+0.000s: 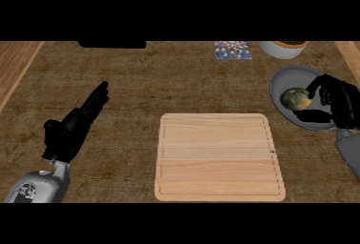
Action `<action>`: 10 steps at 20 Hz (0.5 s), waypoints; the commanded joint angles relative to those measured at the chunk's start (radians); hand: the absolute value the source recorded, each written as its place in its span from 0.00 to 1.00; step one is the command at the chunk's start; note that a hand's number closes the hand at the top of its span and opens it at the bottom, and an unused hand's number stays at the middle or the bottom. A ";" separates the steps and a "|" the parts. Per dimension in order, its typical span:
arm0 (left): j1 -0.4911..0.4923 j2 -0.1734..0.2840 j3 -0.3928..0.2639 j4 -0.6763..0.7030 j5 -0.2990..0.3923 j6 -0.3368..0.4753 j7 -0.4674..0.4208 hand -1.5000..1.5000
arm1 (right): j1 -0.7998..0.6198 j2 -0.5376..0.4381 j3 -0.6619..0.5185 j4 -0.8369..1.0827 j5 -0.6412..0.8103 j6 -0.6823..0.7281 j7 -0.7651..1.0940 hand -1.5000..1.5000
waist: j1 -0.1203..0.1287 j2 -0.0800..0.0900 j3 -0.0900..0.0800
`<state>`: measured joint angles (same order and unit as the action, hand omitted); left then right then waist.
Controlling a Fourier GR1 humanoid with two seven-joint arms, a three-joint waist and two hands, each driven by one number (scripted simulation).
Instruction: Pick the squash from the cutting board and place it in the pan
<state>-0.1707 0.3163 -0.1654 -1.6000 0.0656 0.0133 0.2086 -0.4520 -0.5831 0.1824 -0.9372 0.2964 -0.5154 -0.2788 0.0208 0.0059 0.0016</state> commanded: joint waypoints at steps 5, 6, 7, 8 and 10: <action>-0.017 -0.022 0.007 0.009 -0.015 -0.026 0.013 0.50 | -0.278 0.039 -0.142 0.494 -0.005 0.032 -0.254 1.00 | 0.020 0.008 0.001; -0.009 -0.022 0.037 0.037 -0.012 -0.036 -0.013 0.50 | -0.247 0.024 -0.160 0.496 -0.004 0.042 -0.298 1.00 | 0.001 0.002 0.000; -0.039 -0.024 0.030 0.033 -0.004 -0.044 0.003 0.50 | -0.284 0.012 -0.178 0.557 -0.012 0.046 -0.344 1.00 | 0.012 0.007 0.001; 0.040 -0.027 -0.005 -0.029 -0.052 -0.017 -0.023 0.50 | -0.298 0.051 -0.171 0.601 0.014 -0.015 -0.340 1.00 | 0.021 0.006 0.001; -0.047 -0.028 0.039 0.039 -0.011 -0.048 0.003 0.50 | -0.344 0.031 -0.193 0.659 0.009 0.021 -0.380 1.00 | 0.017 0.009 0.001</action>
<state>-0.1789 0.2965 -0.1420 -1.5843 0.0481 -0.0189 0.2011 -0.7090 -0.5533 0.0263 -0.4236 0.2952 -0.4931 -0.5869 0.0320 0.0112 0.0023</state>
